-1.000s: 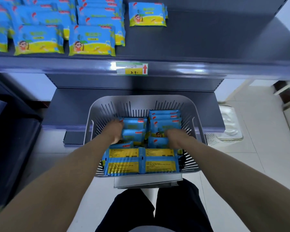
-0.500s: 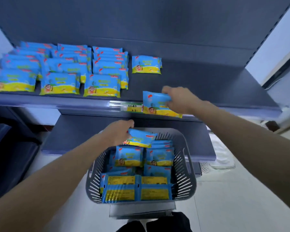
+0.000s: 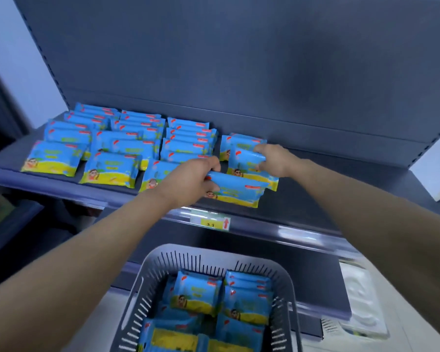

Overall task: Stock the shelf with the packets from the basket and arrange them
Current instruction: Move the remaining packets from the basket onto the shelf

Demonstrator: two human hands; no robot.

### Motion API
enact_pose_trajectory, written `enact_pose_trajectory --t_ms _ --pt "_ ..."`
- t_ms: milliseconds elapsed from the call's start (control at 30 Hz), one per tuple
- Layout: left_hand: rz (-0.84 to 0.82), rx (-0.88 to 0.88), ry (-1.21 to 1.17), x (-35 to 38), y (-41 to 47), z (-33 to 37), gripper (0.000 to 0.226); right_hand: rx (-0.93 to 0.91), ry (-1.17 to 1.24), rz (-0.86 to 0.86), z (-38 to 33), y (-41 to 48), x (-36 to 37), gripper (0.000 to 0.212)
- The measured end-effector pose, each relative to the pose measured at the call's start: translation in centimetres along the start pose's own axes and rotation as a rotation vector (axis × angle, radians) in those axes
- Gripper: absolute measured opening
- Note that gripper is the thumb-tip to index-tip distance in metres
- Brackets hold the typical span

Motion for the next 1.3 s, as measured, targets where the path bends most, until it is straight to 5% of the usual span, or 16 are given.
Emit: enact_pose_trajectory --t_ms 500,900,1100,1300 --pt "-0.004 -0.104 0.149 5.0 9.7 -2.7 0.022 -0.065 0.018 0.119 2.1 9.5 0.5 0.041" --pt "0.026 -0.059 0.506 7.4 14.1 -4.3 0.057 0.005 0.122 0.367 5.1 6.8 -3.1 0.027" --pt "0.264 0.108 0.648 6.8 12.5 -1.5 0.048 -0.142 -0.015 0.476 1.1 3.2 -5.0 0.03" --pt "0.548 0.256 0.512 -0.1 9.8 3.4 0.04 -0.156 -0.173 0.652 -2.4 -0.8 -9.7 0.04"
Point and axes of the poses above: each hand's wrist, its own y-axis towards the middle knuckle, its own x-axis out of the palm, z = x × y, the point moved 8 cm from there along y, towards the middle knuckle, and after that the axes turned 10 degrees about z, right-handed, at the moved point
